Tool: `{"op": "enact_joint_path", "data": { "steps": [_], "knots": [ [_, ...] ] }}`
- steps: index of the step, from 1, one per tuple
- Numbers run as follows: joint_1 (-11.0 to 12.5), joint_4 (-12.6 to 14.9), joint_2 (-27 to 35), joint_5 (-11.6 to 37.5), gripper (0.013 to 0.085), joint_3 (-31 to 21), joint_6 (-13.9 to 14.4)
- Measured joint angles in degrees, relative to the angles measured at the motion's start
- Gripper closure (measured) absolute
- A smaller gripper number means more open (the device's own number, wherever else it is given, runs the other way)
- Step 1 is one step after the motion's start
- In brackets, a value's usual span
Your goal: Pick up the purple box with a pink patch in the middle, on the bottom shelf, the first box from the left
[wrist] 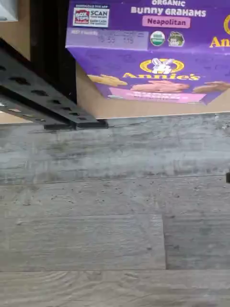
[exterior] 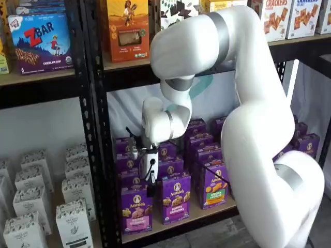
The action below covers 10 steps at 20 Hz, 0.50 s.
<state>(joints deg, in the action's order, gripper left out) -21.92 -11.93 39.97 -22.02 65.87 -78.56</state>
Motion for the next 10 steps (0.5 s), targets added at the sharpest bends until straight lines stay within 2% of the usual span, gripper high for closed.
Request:
{"op": "enact_joint_path", "data": {
  "steps": [6,10],
  "knots": [
    [-0.3,0.1,-0.6,-1.1,0.0130,0.0,0.4],
    [-0.8,-2.0,-0.1,1.3,0.0130,-0.2,-1.1]
  ]
}}
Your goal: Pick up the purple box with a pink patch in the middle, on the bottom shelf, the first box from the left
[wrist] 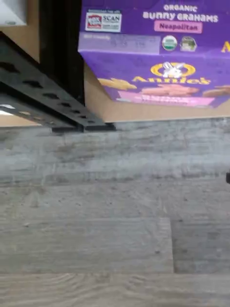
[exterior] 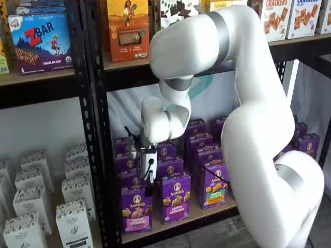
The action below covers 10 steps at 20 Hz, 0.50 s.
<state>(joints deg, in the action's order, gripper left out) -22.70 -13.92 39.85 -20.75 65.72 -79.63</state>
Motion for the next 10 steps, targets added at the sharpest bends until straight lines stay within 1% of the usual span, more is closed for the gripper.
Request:
{"op": "enact_joint_path", "data": {
  "steps": [2,5,10],
  "knots": [
    [-0.3,-1.3,0.7,0.9,0.0130,0.5,-1.0],
    [-0.6,-2.0,2.1,1.2,0.0130,1.9,-1.3],
    [-1.1,-2.3,4.9,3.4,0.0130,4.3,-1.0]
  ]
}}
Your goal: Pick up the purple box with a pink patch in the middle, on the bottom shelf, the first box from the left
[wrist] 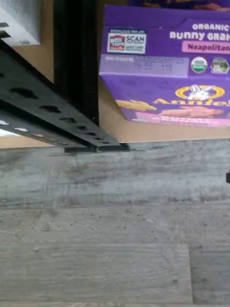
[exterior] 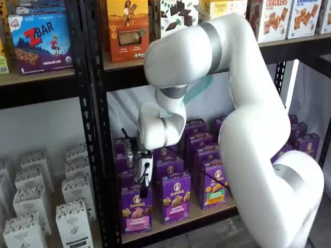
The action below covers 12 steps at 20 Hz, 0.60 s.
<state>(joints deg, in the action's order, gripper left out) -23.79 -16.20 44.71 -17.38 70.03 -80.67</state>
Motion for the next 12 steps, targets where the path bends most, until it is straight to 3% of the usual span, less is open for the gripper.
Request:
{"op": "enact_joint_path", "data": {
  "steps": [12],
  "knots": [
    [1.6,4.1,7.1,0.5,0.0130,7.1,2.2]
  ]
}}
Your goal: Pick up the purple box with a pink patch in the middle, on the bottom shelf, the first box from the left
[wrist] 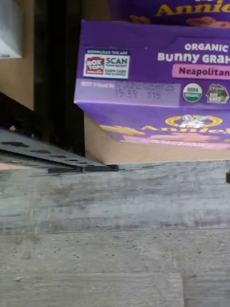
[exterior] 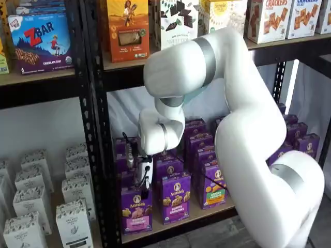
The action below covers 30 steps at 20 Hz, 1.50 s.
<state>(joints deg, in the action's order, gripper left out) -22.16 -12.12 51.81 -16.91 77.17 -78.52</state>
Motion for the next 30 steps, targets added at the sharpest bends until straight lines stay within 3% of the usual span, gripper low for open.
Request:
{"op": "enact_joint_path", "data": {
  "steps": [6,13,23,25,30],
  "knots": [
    [0.1,1.4,2.4,-0.9,0.0130,2.4,1.2],
    [0.1,5.9,4.8,-1.4,0.0130,4.3,5.3],
    [-0.5,7.3,6.8,-3.2,0.0130,6.5,7.1],
    [-0.5,7.7,7.0,-3.4,0.0210,6.6,7.5],
    [-0.7,7.5,6.8,-3.6,0.0290,6.3,7.5]
  ]
}}
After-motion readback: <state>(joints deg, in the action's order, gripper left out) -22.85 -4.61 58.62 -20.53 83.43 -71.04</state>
